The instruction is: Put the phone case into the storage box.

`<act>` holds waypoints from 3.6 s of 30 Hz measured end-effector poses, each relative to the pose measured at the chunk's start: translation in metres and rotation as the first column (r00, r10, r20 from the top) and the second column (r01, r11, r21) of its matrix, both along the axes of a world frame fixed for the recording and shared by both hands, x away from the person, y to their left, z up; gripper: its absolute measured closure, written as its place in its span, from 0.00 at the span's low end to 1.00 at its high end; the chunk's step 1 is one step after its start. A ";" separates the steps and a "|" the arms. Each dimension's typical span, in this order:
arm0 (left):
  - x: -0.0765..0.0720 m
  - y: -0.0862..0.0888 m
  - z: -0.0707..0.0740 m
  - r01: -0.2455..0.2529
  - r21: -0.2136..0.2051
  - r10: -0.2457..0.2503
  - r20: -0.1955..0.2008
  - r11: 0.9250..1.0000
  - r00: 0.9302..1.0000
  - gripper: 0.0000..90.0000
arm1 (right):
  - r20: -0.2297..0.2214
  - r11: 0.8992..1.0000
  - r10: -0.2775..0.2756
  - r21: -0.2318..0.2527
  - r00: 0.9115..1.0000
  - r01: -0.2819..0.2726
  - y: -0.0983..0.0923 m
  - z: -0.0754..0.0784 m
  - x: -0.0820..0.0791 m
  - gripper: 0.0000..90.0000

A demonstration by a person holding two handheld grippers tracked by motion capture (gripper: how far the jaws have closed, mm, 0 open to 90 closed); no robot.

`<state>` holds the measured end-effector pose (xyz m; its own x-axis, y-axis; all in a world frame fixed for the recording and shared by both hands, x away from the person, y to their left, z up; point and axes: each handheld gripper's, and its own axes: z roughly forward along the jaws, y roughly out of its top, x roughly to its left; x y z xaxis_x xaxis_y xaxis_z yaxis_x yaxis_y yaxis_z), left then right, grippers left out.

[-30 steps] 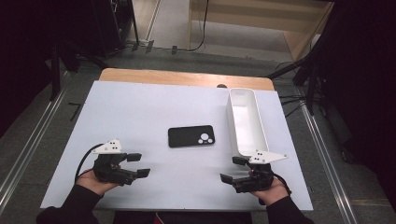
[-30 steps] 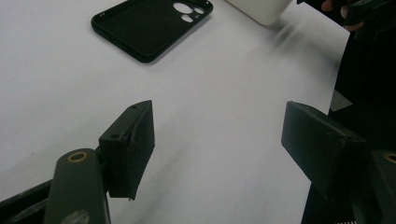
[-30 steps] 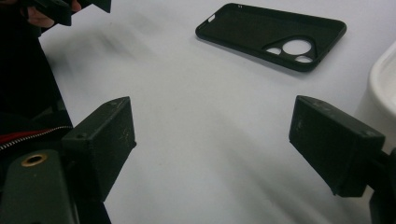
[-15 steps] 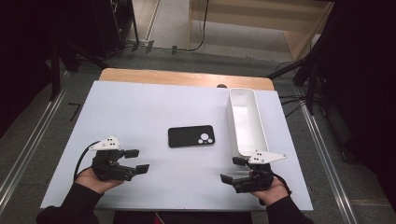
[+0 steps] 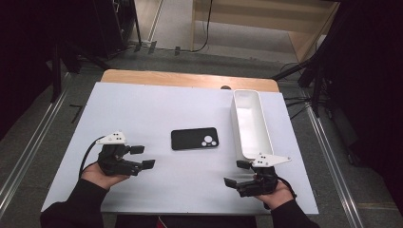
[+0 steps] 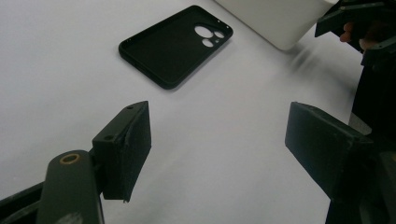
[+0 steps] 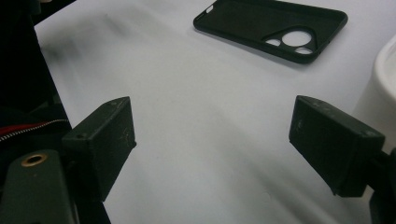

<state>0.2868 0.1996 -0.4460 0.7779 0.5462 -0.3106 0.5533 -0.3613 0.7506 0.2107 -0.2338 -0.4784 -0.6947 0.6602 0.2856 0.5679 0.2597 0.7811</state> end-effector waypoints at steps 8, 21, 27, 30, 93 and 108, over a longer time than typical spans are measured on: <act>0.014 -0.009 0.003 0.016 0.026 -0.017 0.019 1.000 1.000 0.25 | -0.005 1.000 -0.002 -0.003 1.000 0.002 0.000 0.000 0.000 0.14; 0.036 -0.017 0.007 0.020 0.024 -0.020 0.002 1.000 1.000 0.27 | -0.010 1.000 -0.007 0.000 1.000 0.007 -0.001 0.000 0.000 0.14; 0.044 -0.022 0.008 0.024 0.036 -0.024 0.000 0.999 1.000 0.27 | -0.009 1.000 -0.004 0.000 1.000 0.004 -0.001 0.000 0.000 0.14; 0.049 -0.026 0.010 0.023 0.026 -0.023 0.007 0.999 1.000 0.27 | -0.008 1.000 -0.002 -0.001 1.000 0.002 -0.001 0.000 0.000 0.14; 0.083 -0.083 -0.035 0.079 0.134 -0.083 0.023 0.988 0.996 0.99 | 0.000 1.000 0.018 -0.013 1.000 -0.018 0.002 0.000 -0.002 0.14; 0.083 -0.087 -0.052 0.097 0.200 -0.097 -0.009 0.975 0.995 0.99 | -0.004 1.000 0.021 -0.015 1.000 -0.021 0.002 0.000 -0.002 0.14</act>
<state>0.3695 0.1123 -0.4984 0.8304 0.5192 -0.2021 0.5078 -0.5561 0.6579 0.2092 -0.2317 -0.4783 -0.7073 0.6497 0.2785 0.5652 0.2832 0.7748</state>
